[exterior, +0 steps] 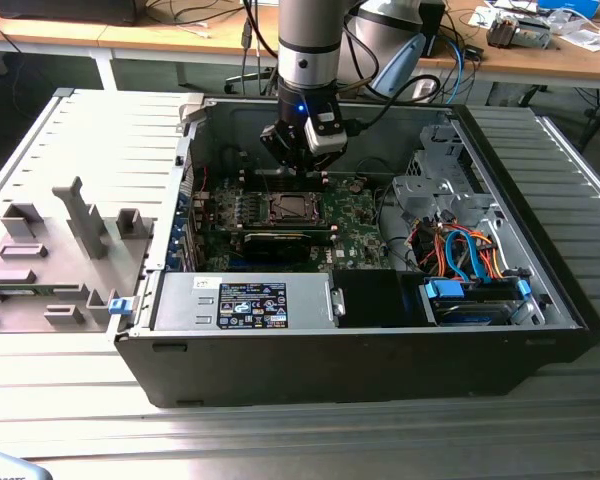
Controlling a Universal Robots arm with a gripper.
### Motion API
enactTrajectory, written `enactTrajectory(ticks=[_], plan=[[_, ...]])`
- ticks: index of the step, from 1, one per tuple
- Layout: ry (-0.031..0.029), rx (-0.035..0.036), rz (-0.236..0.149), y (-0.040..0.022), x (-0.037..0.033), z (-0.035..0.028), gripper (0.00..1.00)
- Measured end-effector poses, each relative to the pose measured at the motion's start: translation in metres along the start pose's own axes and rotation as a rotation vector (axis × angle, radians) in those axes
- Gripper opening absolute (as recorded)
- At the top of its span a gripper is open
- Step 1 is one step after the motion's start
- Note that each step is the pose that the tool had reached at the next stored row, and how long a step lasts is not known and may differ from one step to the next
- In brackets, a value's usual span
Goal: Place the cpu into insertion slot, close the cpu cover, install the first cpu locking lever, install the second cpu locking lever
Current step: 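Install the first cpu locking lever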
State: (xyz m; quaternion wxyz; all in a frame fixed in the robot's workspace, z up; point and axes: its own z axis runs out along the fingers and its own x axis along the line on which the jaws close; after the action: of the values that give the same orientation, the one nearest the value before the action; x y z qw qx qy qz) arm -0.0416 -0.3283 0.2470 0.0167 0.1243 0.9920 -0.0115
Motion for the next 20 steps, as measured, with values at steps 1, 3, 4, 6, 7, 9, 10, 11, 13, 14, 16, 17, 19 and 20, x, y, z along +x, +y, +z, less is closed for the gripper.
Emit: enactTrajectory(ticks=[1,3,4,6,7,9,10,11,13,14,16,17,19,20], plan=[[0.0000,0.0000,-0.001,0.0000,0.0000,0.0000,0.11],[-0.0002,-0.0005,-0.013,0.0000,0.0000,0.0000,0.11],[-0.0003,-0.0006,-0.017,0.0000,0.0000,0.0000,0.11],[-0.0004,-0.0008,-0.021,0.0000,0.0000,0.0000,0.11],[-0.0005,-0.0008,-0.022,0.0000,0.0000,0.0000,0.11],[-0.0004,-0.0009,-0.024,0.0000,0.0000,0.0000,0.11],[-0.0005,-0.0009,-0.025,0.0000,0.0000,0.0000,0.11],[-0.0005,-0.0009,-0.026,0.0000,0.0000,0.0000,0.11],[-0.0005,-0.0010,-0.028,0.0000,0.0000,0.0000,0.11],[-0.0006,-0.0010,-0.029,0.0000,0.0000,0.0000,0.11],[-0.0006,-0.0011,-0.031,0.0000,0.0000,0.0000,0.11],[-0.0006,-0.0011,-0.032,0.0000,0.0000,0.0000,0.11],[-0.0007,-0.0013,-0.034,0.0000,0.0000,0.0000,0.11],[-0.0007,-0.0013,-0.035,0.0000,0.0000,0.0000,0.11]])
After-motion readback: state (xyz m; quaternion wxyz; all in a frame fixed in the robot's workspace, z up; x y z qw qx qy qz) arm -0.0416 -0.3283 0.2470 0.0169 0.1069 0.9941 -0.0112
